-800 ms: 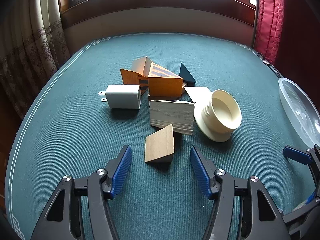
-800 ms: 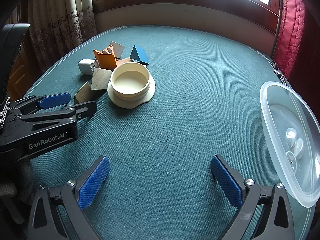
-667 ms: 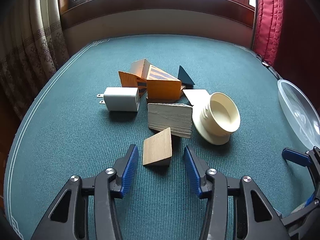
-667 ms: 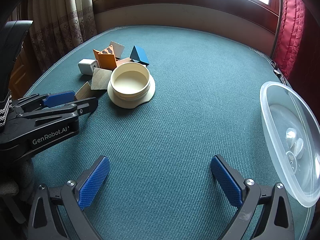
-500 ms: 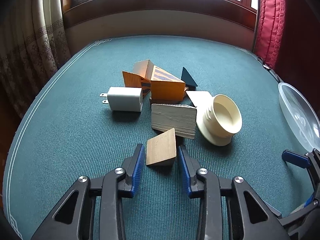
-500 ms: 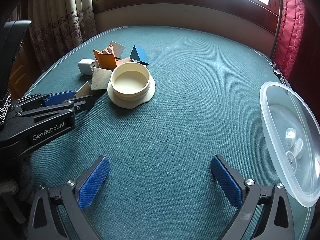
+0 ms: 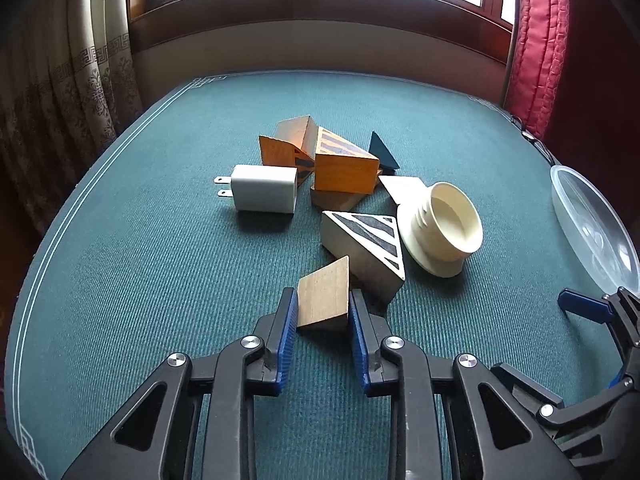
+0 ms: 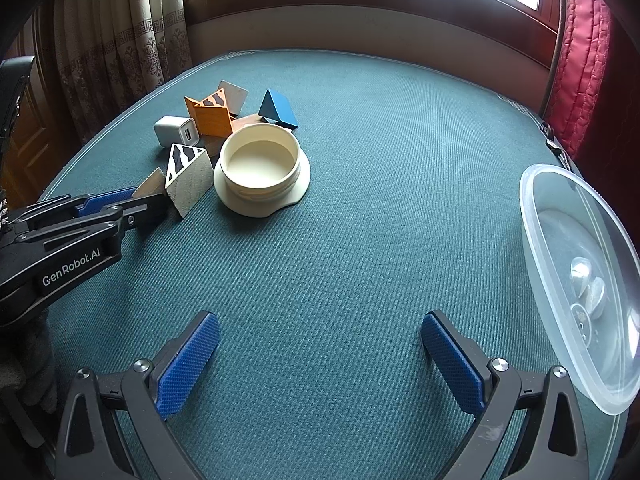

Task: Organize rigid objects
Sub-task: 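Move left tool to the tan wedge block while right tool grasps the cream cup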

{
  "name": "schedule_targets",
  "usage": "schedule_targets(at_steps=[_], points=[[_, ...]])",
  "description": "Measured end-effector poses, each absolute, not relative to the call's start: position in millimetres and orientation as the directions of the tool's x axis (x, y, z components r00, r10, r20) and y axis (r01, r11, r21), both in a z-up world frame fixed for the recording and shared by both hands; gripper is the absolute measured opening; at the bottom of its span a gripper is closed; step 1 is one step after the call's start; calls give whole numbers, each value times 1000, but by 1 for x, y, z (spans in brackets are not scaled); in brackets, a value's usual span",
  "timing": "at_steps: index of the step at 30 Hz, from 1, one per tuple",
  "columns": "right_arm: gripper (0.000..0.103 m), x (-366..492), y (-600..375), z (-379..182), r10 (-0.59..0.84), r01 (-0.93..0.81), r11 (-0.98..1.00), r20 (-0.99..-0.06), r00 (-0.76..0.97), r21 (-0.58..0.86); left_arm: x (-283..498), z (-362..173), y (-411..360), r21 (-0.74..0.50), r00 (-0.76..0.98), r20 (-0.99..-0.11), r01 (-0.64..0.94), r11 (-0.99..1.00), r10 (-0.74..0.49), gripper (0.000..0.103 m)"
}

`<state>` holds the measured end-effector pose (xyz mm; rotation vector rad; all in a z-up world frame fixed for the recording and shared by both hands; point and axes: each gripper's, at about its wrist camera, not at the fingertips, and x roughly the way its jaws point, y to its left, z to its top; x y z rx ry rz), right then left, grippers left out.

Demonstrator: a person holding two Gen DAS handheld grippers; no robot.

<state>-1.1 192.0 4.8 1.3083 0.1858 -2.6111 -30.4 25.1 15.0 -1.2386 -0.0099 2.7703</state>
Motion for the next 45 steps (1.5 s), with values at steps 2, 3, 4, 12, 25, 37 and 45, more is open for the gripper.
schedule_targets(at_steps=[2, 3, 4, 12, 25, 37, 45], points=[[103, -1, 192, 5, -135, 246, -969, -802, -582, -16, -28, 15, 19, -50, -660, -745, -85, -995, 94, 26], [103, -1, 192, 5, -135, 247, -969, -802, -581, -16, -27, 15, 16, -49, -658, -747, -77, -996, 88, 26], [103, -1, 192, 5, -135, 247, -969, -803, -581, -16, -27, 15, 13, -47, -657, -750, -70, -996, 82, 27], [103, -2, 193, 5, -135, 248, -969, -803, -581, -16, -12, 18, -6, -76, -642, -762, -39, -996, 83, 28], [103, -25, 185, 13, -203, 287, -957, -821, -534, 50, -13, 15, -2, -67, -650, -755, -44, -997, 79, 37], [82, -76, 149, 20, -230, 325, -945, -785, -576, 38, -13, 17, -10, -108, -641, -758, -64, -992, 124, 40], [70, -77, 142, 19, -256, 345, -938, -762, -595, 45, -2, 23, -17, -131, -631, -769, -8, -991, 106, 60]])
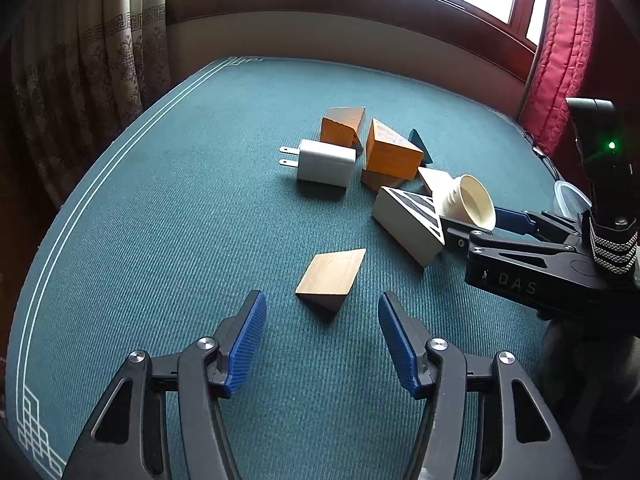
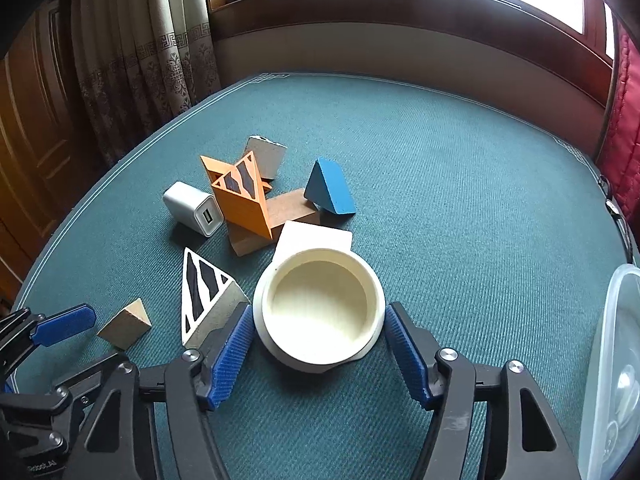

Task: Organize rigid objects
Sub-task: 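Move left tool to the tan wedge block while right tool grasps the cream cup, then grasp the tan wedge block with left tool while right tool lifts the cream cup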

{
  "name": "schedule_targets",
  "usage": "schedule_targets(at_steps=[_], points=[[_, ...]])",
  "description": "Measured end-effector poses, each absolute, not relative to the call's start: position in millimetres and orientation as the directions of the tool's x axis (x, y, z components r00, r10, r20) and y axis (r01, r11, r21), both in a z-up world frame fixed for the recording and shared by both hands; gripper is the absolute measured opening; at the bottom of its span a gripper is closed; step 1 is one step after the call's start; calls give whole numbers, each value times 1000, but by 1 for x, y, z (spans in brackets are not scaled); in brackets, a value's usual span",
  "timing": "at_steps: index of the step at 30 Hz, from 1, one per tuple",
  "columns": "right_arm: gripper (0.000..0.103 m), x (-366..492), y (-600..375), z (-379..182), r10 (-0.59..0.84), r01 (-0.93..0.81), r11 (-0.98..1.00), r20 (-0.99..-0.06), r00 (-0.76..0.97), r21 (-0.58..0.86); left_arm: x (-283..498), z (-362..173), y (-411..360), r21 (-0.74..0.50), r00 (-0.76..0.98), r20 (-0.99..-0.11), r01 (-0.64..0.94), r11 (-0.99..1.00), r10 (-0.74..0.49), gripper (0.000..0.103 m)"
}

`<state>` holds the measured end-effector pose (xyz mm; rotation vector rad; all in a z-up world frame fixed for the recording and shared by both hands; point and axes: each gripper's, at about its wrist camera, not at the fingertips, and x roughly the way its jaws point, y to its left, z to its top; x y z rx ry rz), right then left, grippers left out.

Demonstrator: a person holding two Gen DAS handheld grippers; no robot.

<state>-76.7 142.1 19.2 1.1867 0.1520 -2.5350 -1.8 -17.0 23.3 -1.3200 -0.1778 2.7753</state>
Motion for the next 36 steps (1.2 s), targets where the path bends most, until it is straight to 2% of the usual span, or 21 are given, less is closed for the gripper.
schedule_targets(at_steps=[9, 18, 23, 28, 36], points=[[70, -66, 154, 17, -223, 320, -947, -764, -605, 23, -11, 18, -5, -187, -611, -789, 140, -972, 63, 60], [70, -55, 165, 16, -220, 315, -949, -762, -609, 22, -30, 14, 10, -121, -618, -781, 282, -952, -84, 59], [70, -55, 167, 17, -223, 318, -948, -760, -610, 23, -29, 12, 12, -91, -629, -767, 301, -949, -126, 47], [70, -50, 166, 16, -223, 320, -947, -758, -613, 20, -23, 11, 7, -99, -646, -754, 288, -952, -117, 34], [70, -36, 167, 18, -234, 336, -942, -742, -628, 13, -4, 16, 1, -156, -695, -718, 194, -968, -23, 25]])
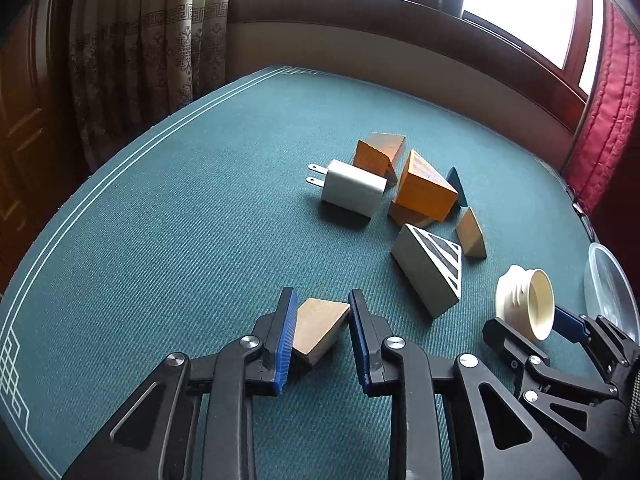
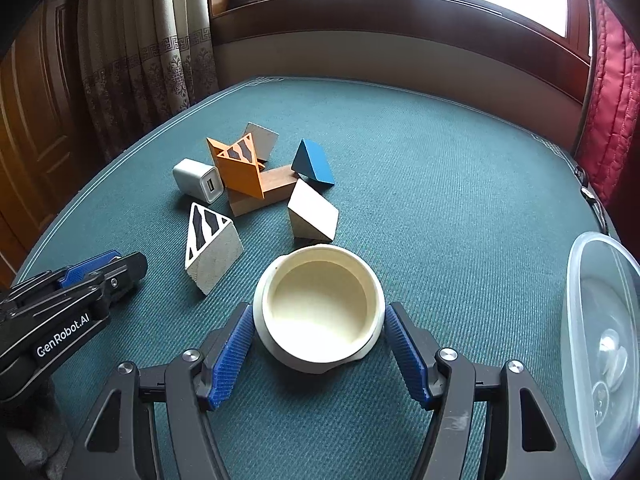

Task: Organize rigid objects
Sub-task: 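Grasp the tan wedge block with left tool while right tool lifts the cream cup, then carry the tan wedge and cream cup with both tools over the clear bowl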

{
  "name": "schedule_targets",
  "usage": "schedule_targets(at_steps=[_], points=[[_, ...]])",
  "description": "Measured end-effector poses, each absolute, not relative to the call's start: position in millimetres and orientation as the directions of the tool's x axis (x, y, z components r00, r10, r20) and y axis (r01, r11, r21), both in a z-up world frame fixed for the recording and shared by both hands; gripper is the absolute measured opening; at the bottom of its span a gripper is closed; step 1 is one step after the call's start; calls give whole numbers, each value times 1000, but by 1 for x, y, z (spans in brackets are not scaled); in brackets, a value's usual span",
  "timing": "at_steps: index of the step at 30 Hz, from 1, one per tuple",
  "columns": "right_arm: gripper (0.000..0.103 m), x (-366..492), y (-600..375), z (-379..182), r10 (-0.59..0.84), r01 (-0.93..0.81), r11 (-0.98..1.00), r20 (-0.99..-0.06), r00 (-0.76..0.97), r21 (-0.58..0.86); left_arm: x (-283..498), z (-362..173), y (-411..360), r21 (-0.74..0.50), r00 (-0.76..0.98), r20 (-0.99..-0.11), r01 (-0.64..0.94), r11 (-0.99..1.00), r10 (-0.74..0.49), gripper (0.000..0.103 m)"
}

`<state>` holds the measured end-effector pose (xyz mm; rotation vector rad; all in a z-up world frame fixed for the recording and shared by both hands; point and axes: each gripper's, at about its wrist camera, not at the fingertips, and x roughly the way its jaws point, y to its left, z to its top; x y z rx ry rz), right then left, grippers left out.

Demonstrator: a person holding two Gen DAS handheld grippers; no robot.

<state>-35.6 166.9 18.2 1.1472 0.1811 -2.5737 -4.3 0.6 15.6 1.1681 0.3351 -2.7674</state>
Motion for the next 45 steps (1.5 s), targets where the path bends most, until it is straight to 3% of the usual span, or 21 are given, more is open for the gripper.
schedule_targets(at_steps=[14, 17, 19, 22, 32, 36, 45], points=[[70, -13, 181, 24, -246, 333, -943, -719, -651, 21, 20, 26, 6, -160, -715, -697, 75, -984, 59, 19], [70, -14, 181, 23, -245, 331, -943, -722, -647, 23, 25, 23, 6, -164, -703, -709, 88, -983, 55, 29], [70, -14, 179, 23, -244, 333, -943, -723, -646, 21, 26, 19, 4, -161, -690, -723, 110, -981, 41, 44], [70, -13, 179, 23, -246, 337, -941, -722, -646, 20, 26, 11, 1, -150, -665, -746, 141, -979, 19, 54], [70, -12, 181, 19, -247, 339, -940, -730, -638, 22, 27, 10, 6, -120, -677, -736, 97, -988, 23, 52], [70, -12, 182, 19, -248, 337, -941, -730, -637, 26, 26, 10, 6, -111, -681, -732, 74, -991, 32, 31], [70, -11, 187, 21, -252, 328, -944, -725, -640, 39, 27, 12, 8, -102, -684, -728, 59, -993, 34, 31]])
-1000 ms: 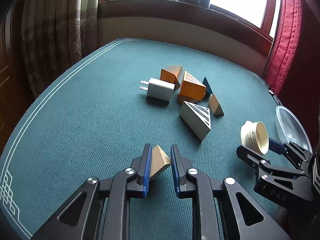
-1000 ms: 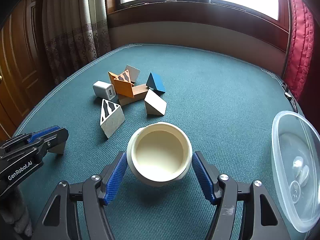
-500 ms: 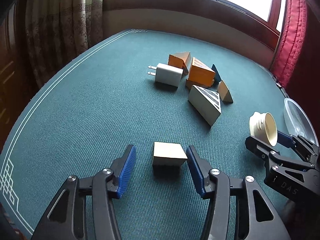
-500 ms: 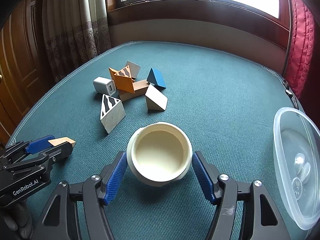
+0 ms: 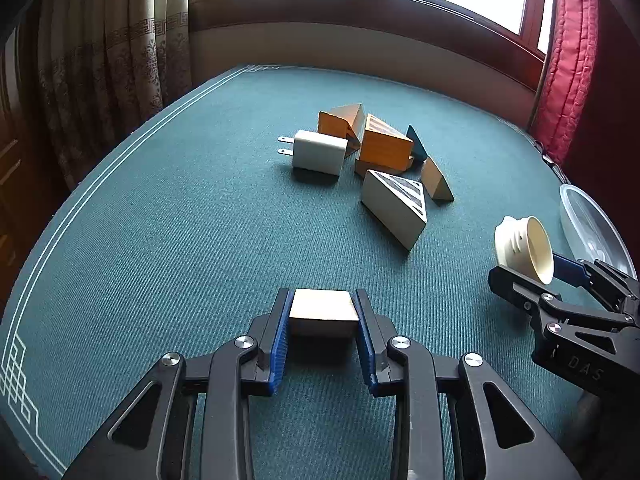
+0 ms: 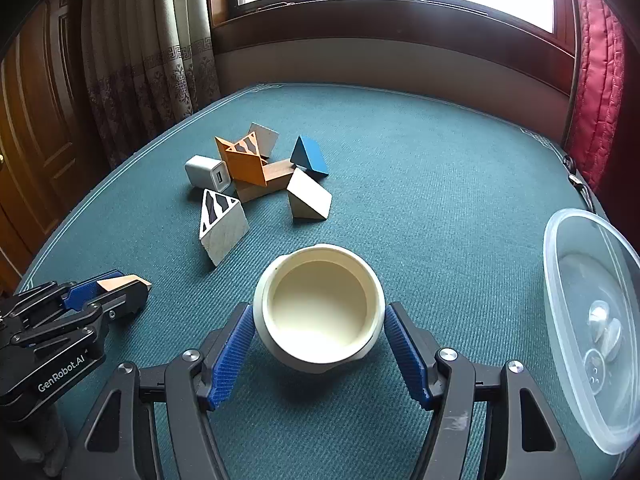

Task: Organize rigid objects
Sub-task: 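Carry the tan wedge and cream cup with both tools over the clear bowl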

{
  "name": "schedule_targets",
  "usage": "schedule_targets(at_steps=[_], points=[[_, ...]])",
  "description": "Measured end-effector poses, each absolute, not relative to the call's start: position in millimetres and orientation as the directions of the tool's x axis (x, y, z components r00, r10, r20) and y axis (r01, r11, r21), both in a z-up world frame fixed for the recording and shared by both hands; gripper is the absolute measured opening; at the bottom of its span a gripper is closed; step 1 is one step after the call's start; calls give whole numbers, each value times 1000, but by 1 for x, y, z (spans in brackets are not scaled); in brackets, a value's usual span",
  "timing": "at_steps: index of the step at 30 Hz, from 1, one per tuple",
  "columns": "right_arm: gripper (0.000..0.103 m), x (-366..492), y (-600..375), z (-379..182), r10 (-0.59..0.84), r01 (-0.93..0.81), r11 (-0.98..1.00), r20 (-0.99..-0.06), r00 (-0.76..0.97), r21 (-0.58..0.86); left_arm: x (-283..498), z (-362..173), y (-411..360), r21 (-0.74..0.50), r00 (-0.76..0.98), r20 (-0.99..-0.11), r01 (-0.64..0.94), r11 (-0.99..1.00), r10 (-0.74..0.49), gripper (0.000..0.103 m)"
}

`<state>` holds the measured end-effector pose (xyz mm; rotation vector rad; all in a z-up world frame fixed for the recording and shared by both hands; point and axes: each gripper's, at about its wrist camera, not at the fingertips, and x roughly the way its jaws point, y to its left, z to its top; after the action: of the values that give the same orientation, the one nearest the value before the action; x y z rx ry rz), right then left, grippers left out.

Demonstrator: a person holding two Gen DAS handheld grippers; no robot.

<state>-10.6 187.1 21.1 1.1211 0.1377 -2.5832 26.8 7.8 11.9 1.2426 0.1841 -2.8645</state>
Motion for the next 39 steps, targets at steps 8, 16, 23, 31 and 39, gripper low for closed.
schedule_targets(at_steps=[8, 16, 23, 31, 39], points=[[70, -4, 200, 32, -244, 296, -954, -708, -663, 52, 33, 22, 19, -90, -708, -705, 22, -996, 49, 31], [70, -1, 223, 45, -194, 226, -973, -689, -698, 44, 32, 36, 35, -85, -726, -684, -19, -996, 73, 31], [70, -2, 266, 62, -109, 112, -993, -661, -743, 38, 29, 47, 57, -69, -733, -673, -65, -995, 95, 31], [70, -1, 322, 72, 24, -44, -999, -641, -767, 15, 22, 59, 98, -41, -735, -663, -153, -987, 142, 31], [70, 6, 355, 72, 103, -121, -993, -630, -770, -14, 15, 72, 141, -15, -731, -654, -244, -970, 194, 31]])
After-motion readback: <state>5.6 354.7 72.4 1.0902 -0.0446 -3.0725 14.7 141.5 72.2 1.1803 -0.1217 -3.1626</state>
